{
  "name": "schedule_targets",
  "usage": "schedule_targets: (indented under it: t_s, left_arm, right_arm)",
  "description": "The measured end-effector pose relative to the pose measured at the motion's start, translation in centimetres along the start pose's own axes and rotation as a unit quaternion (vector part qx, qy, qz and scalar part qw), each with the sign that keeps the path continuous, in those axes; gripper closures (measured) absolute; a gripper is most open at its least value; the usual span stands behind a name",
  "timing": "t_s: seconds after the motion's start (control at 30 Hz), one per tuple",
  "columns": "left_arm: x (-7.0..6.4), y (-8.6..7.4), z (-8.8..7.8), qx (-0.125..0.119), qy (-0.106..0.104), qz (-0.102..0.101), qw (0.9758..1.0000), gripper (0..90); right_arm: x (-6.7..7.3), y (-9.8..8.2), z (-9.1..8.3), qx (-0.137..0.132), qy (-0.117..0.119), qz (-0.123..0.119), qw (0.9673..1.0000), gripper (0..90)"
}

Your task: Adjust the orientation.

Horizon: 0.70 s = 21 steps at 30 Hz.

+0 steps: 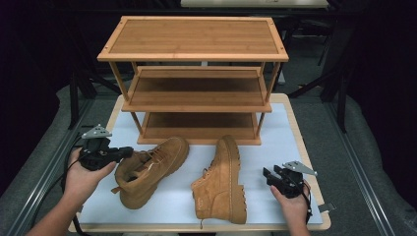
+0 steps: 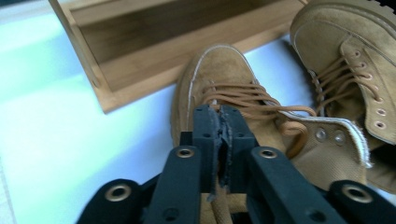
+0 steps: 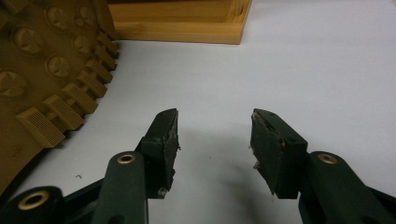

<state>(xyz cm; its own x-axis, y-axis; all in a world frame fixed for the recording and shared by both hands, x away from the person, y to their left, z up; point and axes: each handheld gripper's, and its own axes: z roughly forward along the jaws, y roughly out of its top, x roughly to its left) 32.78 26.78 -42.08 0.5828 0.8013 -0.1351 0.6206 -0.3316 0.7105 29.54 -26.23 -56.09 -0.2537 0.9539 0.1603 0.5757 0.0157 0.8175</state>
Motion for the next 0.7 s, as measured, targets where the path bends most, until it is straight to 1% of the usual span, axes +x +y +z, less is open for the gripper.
schedule_targets:
  t_s: [0.03,0.07,0.1,0.13,0.2,0.23,0.27,0.3,0.33,0.37,0.4,0.43,0.47,0.5,0.53,0.57,0.6,0.63,0.67,0.7]
  left_arm:
    - [0.0,0.0,0.0,0.0,0.0,0.0,1.0,81.1]
    - [-0.3,0.3,0.0,0.017,0.006,0.006,0.9998,80.7]
    - [-0.3,0.3,0.0,0.017,0.006,0.006,0.9998,80.1]
    - [-0.5,0.6,0.0,0.031,0.01,0.011,0.9994,80.1]
    - [-0.7,1.0,0.0,0.051,0.018,0.024,0.9982,73.8]
    - [-0.9,1.2,0.0,0.068,0.023,0.026,0.9971,72.0]
    - [-0.9,1.4,0.0,0.079,0.026,0.027,0.9961,70.1]
    - [-0.9,1.4,0.0,0.079,0.026,0.027,0.9961,67.9]
    - [-0.9,1.8,0.0,0.109,0.029,0.026,0.9932,66.7]
    - [-0.9,2.0,0.0,0.124,0.03,0.028,0.9914,65.0]
    - [-0.9,2.0,0.0,0.124,0.03,0.028,0.9914,63.2]
    - [-0.9,2.1,0.1,0.134,0.03,0.031,0.9901,63.2]
    - [-0.9,2.4,0.1,0.158,0.038,0.041,0.9858,62.5]
    - [-0.8,2.5,0.2,0.175,0.038,0.038,0.9831,62.0]
    - [-0.8,2.6,0.3,0.184,0.04,0.039,0.9812,62.0]
    - [-0.8,2.6,0.3,0.184,0.04,0.039,0.9812,61.5]
    - [-0.8,2.7,0.5,0.198,0.042,0.037,0.9785,60.3]
    - [-0.8,2.8,0.5,0.209,0.041,0.036,0.9765,60.3]
    - [-0.8,2.9,0.8,0.224,0.043,0.034,0.9731,60.3]
    - [-0.8,2.9,0.8,0.224,0.043,0.034,0.9731,60.6]
  right_arm:
    - [0.0,0.0,0.0,0.001,0.0,0.0,1.0,51.1]
    - [0.1,0.0,0.1,-0.001,0.0,0.0,1.0,51.0]
    - [0.1,0.0,0.1,-0.001,0.0,0.0,1.0,51.0]
    - [0.1,0.0,0.1,0.0,0.001,-0.001,1.0,51.0]
    - [0.1,0.0,0.0,0.0,0.001,0.001,1.0,50.7]
    - [0.0,0.0,0.0,0.001,-0.001,0.001,1.0,50.7]
    - [0.0,0.0,0.0,0.001,-0.001,0.001,1.0,50.7]
    - [0.0,0.0,0.0,0.002,0.004,0.001,1.0,50.6]
    - [0.0,-0.1,0.1,-0.001,0.002,0.002,1.0,50.6]
    - [0.0,-0.1,0.2,-0.001,0.002,0.002,1.0,50.6]
    - [0.1,-0.1,0.2,0.0,0.004,0.002,1.0,50.6]
    - [0.1,-0.1,0.2,0.0,0.004,0.002,1.0,50.6]
    - [0.1,-0.1,0.2,0.001,0.005,0.001,1.0,50.6]
    - [0.1,-0.1,0.2,0.001,0.005,0.0,1.0,50.6]
    - [0.1,-0.1,0.2,0.001,0.005,0.001,1.0,50.6]
    - [0.1,-0.1,0.2,0.001,0.005,0.001,1.0,50.6]
    - [0.1,-0.1,0.2,0.001,0.005,0.001,1.0,50.6]
    - [0.1,-0.1,0.2,0.001,0.005,0.001,1.0,50.6]
    - [0.1,-0.1,0.2,0.002,0.005,0.001,1.0,50.6]
    - [0.1,-0.1,0.2,0.002,0.006,0.001,1.0,50.6]
